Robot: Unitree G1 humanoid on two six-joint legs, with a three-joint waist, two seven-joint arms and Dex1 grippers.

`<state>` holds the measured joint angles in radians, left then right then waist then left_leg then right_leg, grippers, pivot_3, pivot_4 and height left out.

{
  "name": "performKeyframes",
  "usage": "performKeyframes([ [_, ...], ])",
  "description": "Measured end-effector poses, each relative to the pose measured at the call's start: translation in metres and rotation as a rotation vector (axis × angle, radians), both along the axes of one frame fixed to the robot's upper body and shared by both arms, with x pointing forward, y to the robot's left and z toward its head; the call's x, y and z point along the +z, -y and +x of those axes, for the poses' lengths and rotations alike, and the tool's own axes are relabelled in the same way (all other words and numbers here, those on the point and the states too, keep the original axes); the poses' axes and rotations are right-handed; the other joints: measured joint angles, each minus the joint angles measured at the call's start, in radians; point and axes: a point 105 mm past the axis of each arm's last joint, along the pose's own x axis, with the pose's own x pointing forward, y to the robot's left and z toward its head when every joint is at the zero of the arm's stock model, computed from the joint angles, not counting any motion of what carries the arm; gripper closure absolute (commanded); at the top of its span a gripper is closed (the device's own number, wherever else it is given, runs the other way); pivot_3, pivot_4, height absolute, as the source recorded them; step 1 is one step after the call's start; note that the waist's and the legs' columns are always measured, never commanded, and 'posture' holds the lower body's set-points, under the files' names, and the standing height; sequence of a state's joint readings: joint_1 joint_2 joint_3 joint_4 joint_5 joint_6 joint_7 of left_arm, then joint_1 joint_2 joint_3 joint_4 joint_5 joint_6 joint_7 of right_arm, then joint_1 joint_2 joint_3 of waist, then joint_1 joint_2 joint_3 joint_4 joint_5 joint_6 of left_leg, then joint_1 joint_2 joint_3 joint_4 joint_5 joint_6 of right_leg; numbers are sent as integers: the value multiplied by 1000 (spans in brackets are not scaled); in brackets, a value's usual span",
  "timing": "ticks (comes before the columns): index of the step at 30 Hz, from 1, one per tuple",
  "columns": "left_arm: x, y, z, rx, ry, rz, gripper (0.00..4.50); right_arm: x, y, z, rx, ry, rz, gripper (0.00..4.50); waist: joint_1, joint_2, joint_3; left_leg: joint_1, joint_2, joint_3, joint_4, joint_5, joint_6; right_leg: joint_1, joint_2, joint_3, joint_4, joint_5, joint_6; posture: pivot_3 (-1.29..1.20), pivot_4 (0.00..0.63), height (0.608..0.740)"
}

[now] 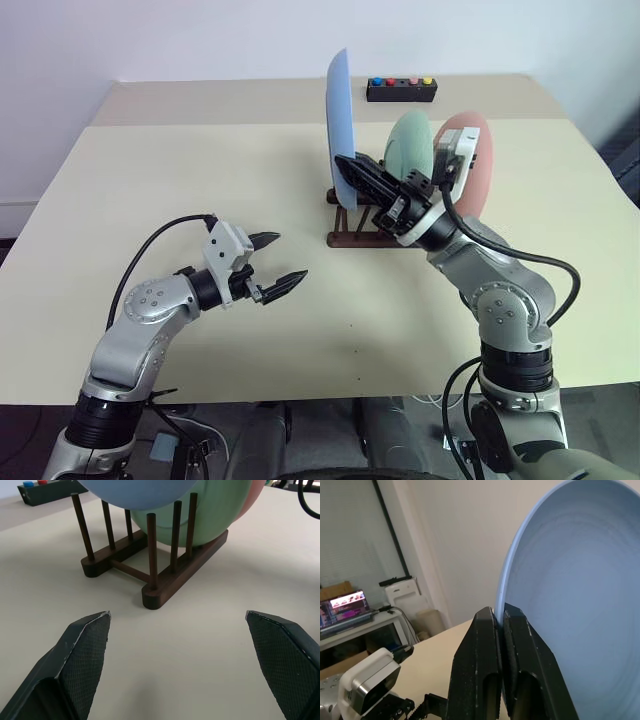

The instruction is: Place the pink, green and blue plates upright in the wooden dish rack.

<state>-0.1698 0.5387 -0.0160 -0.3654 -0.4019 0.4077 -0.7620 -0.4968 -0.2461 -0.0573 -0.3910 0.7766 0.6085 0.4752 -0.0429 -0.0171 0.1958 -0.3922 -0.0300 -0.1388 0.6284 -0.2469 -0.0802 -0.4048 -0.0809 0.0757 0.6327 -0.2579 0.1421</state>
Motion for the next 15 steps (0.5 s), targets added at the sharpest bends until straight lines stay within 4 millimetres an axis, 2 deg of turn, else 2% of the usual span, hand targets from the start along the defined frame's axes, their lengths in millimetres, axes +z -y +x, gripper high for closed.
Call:
performKeyframes([
  [9, 0, 0, -1, -8, 1, -3, 81, -9, 1, 0, 19, -65, 7, 4500, 0, 0, 0, 0, 0, 0, 0, 0, 0, 0, 0, 0, 0, 0, 0, 0, 150, 740],
  [15, 0, 1, -1, -11, 3, -3, 81, -13, 9, 6, 2, -127, 46, 4500, 0, 0, 0, 0, 0, 0, 0, 0, 0, 0, 0, 0, 0, 0, 0, 0, 150, 740],
])
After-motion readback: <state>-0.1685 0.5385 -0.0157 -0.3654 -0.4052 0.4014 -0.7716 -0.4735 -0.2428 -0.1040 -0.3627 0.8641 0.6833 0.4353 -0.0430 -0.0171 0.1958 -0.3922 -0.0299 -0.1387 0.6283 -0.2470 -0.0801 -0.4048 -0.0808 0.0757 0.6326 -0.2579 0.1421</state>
